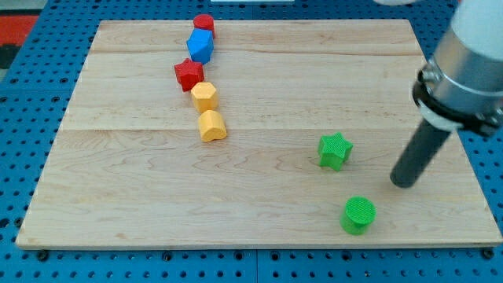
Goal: Push the green star below the yellow heart
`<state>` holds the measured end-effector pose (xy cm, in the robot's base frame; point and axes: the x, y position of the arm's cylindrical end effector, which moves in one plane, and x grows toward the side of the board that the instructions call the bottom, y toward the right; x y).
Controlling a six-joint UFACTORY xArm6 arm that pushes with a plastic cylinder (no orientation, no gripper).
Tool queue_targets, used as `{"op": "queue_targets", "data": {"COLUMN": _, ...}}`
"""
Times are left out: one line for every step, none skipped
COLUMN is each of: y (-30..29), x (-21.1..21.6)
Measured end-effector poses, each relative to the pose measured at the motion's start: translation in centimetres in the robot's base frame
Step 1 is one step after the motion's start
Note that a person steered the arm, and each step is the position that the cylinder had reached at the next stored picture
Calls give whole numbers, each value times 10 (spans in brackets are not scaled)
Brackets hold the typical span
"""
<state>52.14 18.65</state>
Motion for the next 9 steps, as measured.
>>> {"op": "queue_targets", "data": {"y": -39, "x": -27}}
{"op": "queue_targets", "data": {"y": -51, "x": -17}}
{"op": "queue_targets", "data": {"y": -63, "x": -25}}
{"op": "queue_targets", "data": {"y": -44, "x": -28}}
{"op": "queue_targets", "data": {"y": -102, "x": -34}}
{"op": "queue_targets", "data": {"y": -149, "x": -37}}
{"op": "queue_targets", "data": {"y": -141, "x": -53}}
{"op": "queue_targets", "data": {"y": -151, "x": -63}}
{"op": "queue_targets", "data": {"y": -165, "x": -51}}
